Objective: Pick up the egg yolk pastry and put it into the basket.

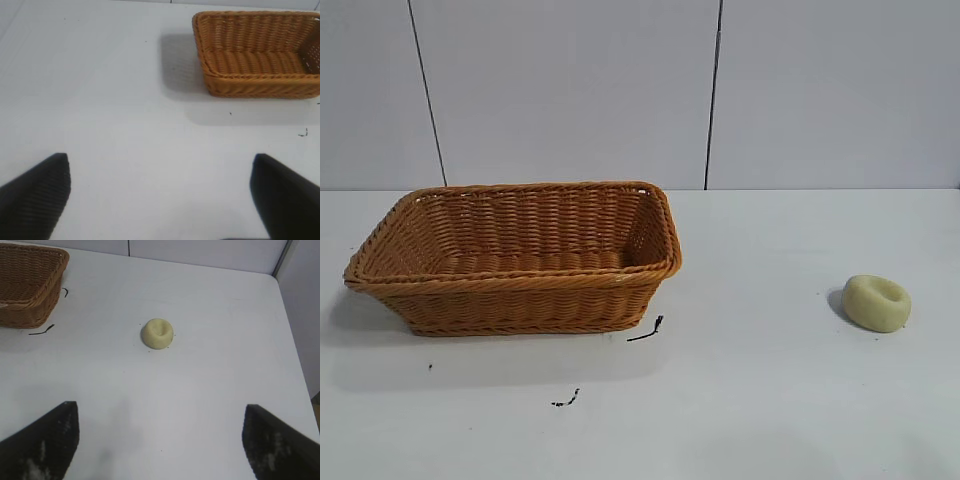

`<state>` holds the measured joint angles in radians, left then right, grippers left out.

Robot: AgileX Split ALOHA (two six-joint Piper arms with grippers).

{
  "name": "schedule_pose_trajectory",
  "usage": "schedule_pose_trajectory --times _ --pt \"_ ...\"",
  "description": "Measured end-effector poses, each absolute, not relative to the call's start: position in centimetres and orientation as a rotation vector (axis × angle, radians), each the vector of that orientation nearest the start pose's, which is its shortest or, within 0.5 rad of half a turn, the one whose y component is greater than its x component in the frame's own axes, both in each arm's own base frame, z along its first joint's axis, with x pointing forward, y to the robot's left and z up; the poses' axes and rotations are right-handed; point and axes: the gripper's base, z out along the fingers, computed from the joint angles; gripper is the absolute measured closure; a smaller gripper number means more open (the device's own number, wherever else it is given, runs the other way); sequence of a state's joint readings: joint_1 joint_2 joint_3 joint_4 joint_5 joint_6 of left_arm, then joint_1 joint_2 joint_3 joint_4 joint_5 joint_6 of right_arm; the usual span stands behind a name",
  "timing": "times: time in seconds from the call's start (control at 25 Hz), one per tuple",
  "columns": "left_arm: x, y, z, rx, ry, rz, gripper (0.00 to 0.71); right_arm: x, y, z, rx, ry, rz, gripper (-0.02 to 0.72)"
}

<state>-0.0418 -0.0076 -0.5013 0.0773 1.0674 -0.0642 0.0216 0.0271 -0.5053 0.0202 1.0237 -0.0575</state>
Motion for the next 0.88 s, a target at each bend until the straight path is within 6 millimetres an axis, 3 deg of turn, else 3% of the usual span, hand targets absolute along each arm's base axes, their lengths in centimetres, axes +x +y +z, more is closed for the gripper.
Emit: schedule_pose_trajectory --times 0.2,0.52,0.88 --pt "-0.6 0.6 27.7 -0.027 2.04 0.026 0.014 3.7 0.2 29.9 -0.085 2.195 0.005 0.01" --pt "-0.6 0.6 27.7 -0.027 2.04 0.026 0.014 14.7 0.5 31.9 -0.092 2.506 0.011 0.01" --pt "-0.6 0.6 27.7 -0.027 2.04 0.026 0.014 27.9 0.8 28.2 -0.097 2.761 0.016 0.01"
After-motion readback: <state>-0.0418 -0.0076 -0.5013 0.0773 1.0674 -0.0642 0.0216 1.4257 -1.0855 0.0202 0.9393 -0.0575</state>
